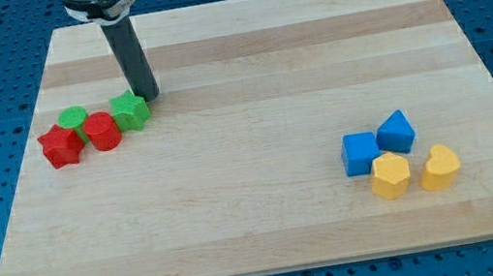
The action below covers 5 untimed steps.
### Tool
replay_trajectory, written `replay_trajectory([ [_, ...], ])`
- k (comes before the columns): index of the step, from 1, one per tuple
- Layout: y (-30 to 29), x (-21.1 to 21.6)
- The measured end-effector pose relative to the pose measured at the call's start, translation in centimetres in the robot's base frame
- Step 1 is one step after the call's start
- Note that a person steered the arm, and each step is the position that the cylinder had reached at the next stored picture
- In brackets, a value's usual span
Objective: Place the blue cube towards the center right of the board
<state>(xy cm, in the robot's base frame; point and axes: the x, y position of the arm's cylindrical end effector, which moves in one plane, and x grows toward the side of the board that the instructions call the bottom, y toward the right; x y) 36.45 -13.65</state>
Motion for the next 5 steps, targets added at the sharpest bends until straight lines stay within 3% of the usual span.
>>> replay_trajectory([
  [1,4.6,-3.2],
  [2,10.9,-2.2],
  [4,24.8,8.8],
  [5,30.2,9.2],
])
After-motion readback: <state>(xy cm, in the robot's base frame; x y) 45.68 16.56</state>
